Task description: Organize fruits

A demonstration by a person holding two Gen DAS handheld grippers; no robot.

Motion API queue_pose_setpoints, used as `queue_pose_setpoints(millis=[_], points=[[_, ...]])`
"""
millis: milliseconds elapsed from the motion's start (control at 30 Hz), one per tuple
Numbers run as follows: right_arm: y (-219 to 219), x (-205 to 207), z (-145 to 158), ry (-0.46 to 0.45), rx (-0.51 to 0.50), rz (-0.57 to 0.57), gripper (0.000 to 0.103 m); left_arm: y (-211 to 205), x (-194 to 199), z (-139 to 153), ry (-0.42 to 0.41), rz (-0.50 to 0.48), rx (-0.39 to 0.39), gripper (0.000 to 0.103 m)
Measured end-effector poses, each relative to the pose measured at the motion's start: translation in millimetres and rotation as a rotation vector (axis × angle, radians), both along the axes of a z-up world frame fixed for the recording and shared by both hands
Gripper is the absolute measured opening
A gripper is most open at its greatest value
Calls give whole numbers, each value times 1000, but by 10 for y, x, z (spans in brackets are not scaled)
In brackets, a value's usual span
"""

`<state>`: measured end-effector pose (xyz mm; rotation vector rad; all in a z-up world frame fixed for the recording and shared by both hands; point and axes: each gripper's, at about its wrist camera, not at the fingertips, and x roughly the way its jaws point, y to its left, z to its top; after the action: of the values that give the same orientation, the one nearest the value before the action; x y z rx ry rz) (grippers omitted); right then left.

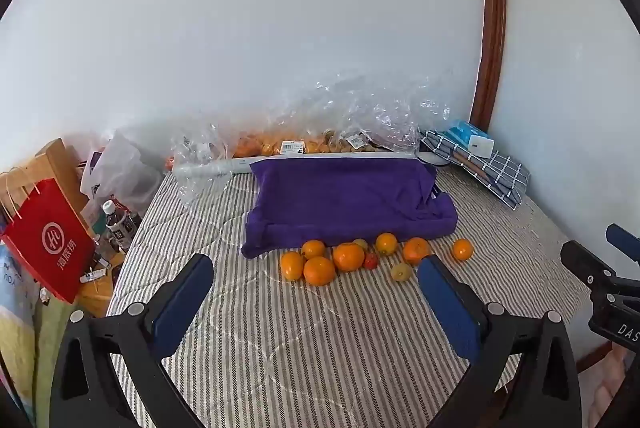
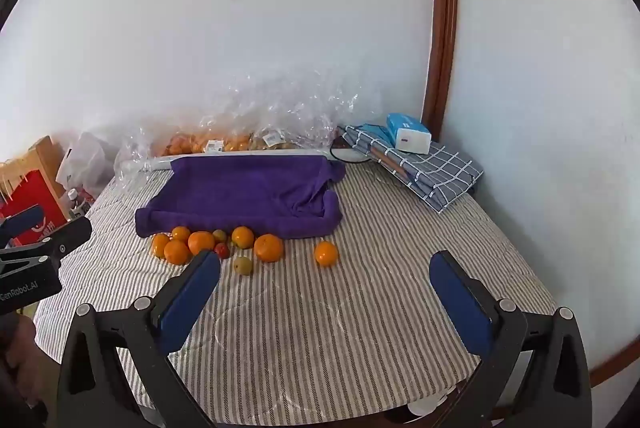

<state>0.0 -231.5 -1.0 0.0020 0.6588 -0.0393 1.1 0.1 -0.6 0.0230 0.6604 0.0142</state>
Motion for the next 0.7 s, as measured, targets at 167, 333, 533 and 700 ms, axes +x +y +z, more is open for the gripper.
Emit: queue_pose_setpoints(millis=[167,333,533,700], points=[[23,-28,-12,21,-2,1,103,-7,-89,54,-22,-5,4,103],[-13,-26,-34,50,8,5,103,30,-83,23,-7,8,-16,103],[9,-88,4,11,12,6,103,44,-78,53,-8,19,-29,103],[18,-107,22,14,12,7,103,36,-90,64,-15,28,-25,103]])
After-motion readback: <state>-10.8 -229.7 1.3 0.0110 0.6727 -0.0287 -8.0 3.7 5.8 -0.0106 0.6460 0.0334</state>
